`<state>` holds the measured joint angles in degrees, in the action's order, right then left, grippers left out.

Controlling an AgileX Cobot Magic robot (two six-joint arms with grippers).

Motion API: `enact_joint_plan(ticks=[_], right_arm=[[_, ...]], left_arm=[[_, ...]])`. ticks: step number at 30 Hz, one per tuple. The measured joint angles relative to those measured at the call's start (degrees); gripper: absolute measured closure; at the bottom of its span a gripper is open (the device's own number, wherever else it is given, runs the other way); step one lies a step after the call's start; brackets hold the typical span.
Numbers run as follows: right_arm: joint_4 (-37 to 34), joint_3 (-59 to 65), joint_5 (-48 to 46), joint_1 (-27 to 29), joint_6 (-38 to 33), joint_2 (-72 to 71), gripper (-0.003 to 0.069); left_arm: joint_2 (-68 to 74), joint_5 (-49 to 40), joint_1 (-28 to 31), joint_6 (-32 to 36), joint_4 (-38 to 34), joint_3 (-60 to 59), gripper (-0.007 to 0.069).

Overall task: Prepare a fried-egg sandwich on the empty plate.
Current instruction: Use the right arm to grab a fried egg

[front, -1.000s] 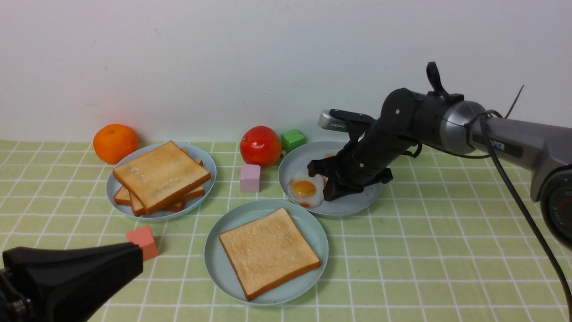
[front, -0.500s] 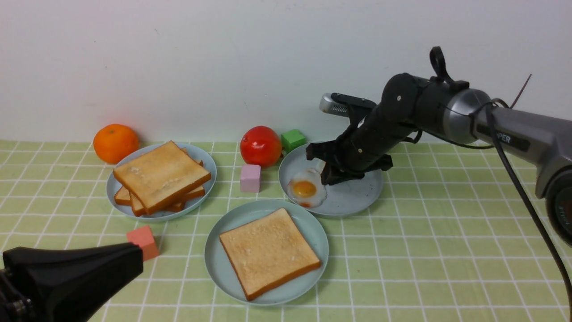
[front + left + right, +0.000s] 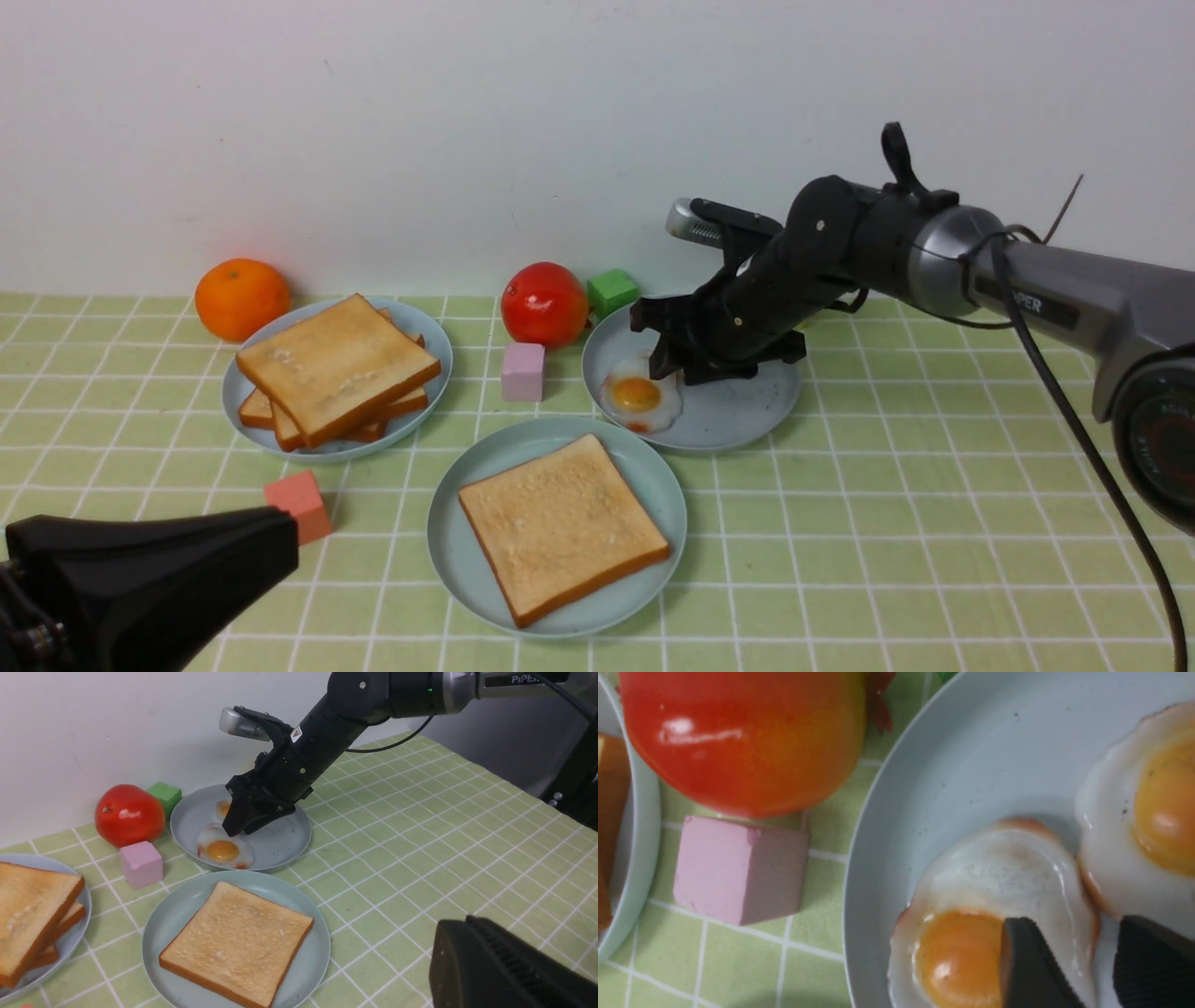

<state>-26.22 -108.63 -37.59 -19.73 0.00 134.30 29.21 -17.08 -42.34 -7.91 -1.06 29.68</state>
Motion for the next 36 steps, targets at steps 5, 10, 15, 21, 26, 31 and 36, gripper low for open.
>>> enact_joint_plan(ticks=[5,10,15,21,26,31,36], right_arm=[[-0.14,-0.24,1.02,-0.04,0.00,0.83,0.0392],[-0.37,-0.73,1.82,-0.26,-0.70,1.22,0.0394],[-0.32,-0.73,2.03,-0.52,-4.49,1.28,0.0396],[-0.18,-0.80,2.91,-1.03,-7.96,1.59,0.0436],[-0.10,-1.45,2.28,-1.03,-14.94,2.00,0.0474],[0.72,-1.74,2.22,-1.03,-16.90,2.12,0.0484],[1.97,-1.74,2.81,-1.29,-15.67,2.12,0.0453]], left_arm=[[0.00,-0.07,0.00,0.00,0.00,0.00,0.0615],[0.00,-0.07,0.00,0.00,0.00,0.00,0.0611],[0.00,-0.07,0.00,0.00,0.00,0.00,0.0611],[0.00,-0.07,0.00,0.00,0.00,0.00,0.0608],[0.00,-0.07,0.00,0.00,0.00,0.00,0.0606],[0.00,-0.07,0.00,0.00,0.00,0.00,0.0606],[0.00,-0.07,0.00,0.00,0.00,0.00,0.0603]])
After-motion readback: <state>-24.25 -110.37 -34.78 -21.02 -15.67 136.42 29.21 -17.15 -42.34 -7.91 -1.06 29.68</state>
